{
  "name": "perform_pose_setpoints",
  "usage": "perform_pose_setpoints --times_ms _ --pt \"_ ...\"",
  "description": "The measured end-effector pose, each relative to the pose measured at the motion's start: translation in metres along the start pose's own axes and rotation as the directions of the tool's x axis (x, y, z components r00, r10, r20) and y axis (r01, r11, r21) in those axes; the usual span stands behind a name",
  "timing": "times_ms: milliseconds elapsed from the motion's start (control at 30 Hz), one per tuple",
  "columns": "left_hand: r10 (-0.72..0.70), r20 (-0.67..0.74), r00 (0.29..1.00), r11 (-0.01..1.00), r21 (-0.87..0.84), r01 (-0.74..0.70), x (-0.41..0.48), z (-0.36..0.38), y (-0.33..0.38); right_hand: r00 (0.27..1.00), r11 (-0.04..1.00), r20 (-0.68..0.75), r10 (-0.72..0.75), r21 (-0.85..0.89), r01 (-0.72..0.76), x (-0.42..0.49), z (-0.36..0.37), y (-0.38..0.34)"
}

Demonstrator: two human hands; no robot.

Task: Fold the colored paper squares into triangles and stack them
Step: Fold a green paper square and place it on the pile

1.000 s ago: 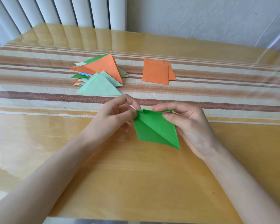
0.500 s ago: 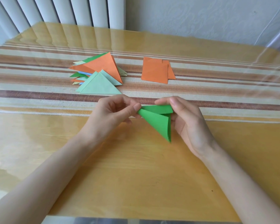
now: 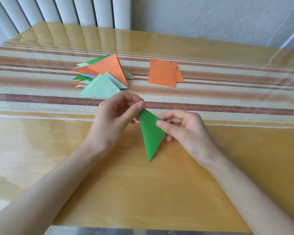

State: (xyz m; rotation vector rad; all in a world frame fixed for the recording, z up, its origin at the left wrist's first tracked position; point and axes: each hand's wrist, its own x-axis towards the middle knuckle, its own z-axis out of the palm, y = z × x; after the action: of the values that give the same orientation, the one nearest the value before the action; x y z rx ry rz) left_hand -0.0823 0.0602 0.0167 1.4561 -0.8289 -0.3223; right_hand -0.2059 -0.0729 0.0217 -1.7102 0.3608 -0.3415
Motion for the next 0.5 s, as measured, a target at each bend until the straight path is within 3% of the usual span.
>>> perform_pose_setpoints --times_ms 133,233,300,400,500 --pt "-0.159 0.113 0.981 0.986 -0.023 0.163 -0.003 0.004 -0.001 0.997 0.998 -0.072 -0.032 0.056 0.036 0.000 -0.001 -0.001" --pt "-0.171 0.130 0.977 0.985 0.038 0.167 -0.005 0.003 -0.004 0.999 0.997 -0.035 0.025 0.078 -0.022 0.000 0.001 0.000" --pt "-0.120 0.119 0.986 0.980 0.171 0.099 -0.005 -0.002 -0.006 0.998 0.996 0.035 0.050 0.072 -0.052 0.003 0.000 -0.002" --pt "0.041 0.184 0.982 0.882 0.455 -0.122 -0.004 -0.010 -0.003 0.993 0.997 0.105 0.057 0.036 -0.061 0.012 0.000 -0.014" --pt "0.140 0.266 0.954 0.816 0.514 -0.264 -0.001 -0.021 0.004 0.993 1.000 0.120 0.005 0.007 -0.005 0.022 0.006 -0.024"
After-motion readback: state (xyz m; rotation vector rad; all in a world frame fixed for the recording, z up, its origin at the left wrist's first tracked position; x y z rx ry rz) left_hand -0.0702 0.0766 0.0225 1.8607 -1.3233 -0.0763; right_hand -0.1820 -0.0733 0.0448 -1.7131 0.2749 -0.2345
